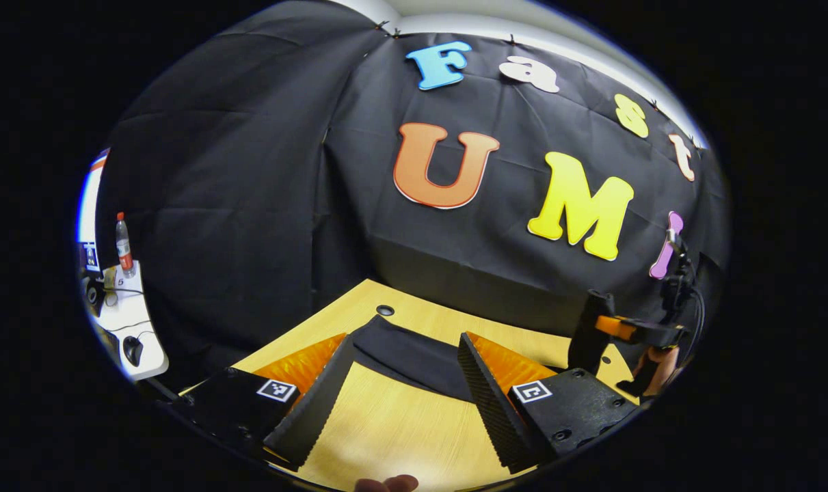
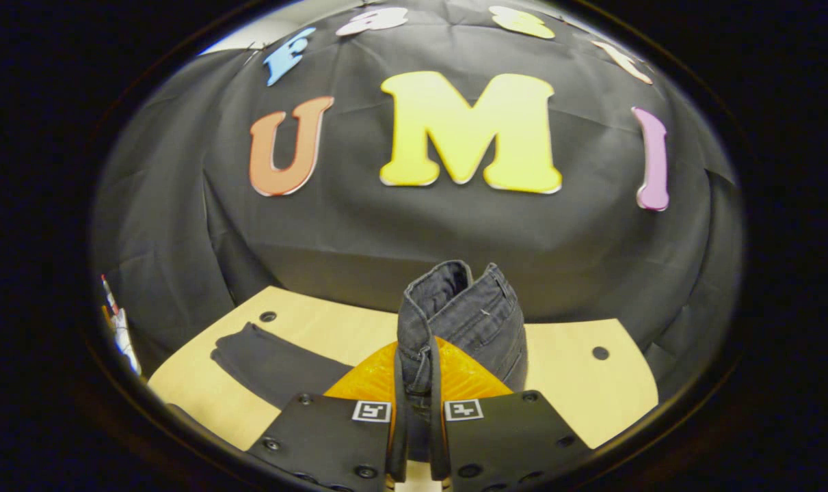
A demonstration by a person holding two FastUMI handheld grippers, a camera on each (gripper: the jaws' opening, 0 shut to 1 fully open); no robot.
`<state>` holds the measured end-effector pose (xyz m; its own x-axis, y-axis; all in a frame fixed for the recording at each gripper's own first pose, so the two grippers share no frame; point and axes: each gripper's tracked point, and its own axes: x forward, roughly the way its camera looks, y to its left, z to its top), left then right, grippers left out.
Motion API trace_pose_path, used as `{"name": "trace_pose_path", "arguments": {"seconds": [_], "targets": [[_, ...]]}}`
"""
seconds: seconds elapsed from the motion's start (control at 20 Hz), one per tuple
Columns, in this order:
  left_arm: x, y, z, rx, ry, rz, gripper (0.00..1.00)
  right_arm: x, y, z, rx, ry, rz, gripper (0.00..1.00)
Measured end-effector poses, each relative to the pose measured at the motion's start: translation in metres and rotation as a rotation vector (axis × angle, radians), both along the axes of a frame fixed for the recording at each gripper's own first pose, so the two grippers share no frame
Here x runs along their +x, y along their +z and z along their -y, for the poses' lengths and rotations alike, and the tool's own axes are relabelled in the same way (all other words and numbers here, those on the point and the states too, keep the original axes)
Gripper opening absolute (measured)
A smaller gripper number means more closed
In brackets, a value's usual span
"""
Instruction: Grasp the waist and the cuffs of the jeans and fold them to make the two legs overlap; first hold the waist and fold one-third of the jeans toward the cuffs, then hold the cuffs and fold the remaining one-third in the same direction to finish folding.
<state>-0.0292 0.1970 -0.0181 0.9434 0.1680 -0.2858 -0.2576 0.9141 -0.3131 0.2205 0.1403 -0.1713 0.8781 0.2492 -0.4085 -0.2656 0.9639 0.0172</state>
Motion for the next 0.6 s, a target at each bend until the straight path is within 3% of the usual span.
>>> {"name": "trace_pose_path", "arguments": {"seconds": [0.05,0.2,0.3,0.35,0.5,0.6], "targets": [[-0.002,-0.006,-0.008,-0.002,0.008,-0.009,0.99,-0.002,-0.014,-0.017,-0.020,0.016,-0.011,0.18],[-0.008,-0.018,-0.031,-0.008,0.035,-0.033,0.99,-0.007,-0.060,-0.056,-0.107,0.067,-0.040,0.14],[-0.013,-0.023,-0.046,-0.014,0.052,-0.046,0.99,-0.010,-0.090,-0.069,-0.139,0.073,-0.077,0.10],[-0.016,-0.025,-0.054,-0.012,0.062,-0.055,0.99,-0.011,-0.103,-0.075,-0.154,0.073,-0.094,0.14],[-0.020,-0.028,-0.067,-0.022,0.086,-0.060,0.99,-0.015,-0.139,-0.086,-0.225,0.108,-0.148,0.10],[-0.023,-0.033,-0.070,-0.040,0.089,-0.076,0.99,-0.022,-0.161,-0.096,-0.251,0.146,-0.192,0.12]]}}
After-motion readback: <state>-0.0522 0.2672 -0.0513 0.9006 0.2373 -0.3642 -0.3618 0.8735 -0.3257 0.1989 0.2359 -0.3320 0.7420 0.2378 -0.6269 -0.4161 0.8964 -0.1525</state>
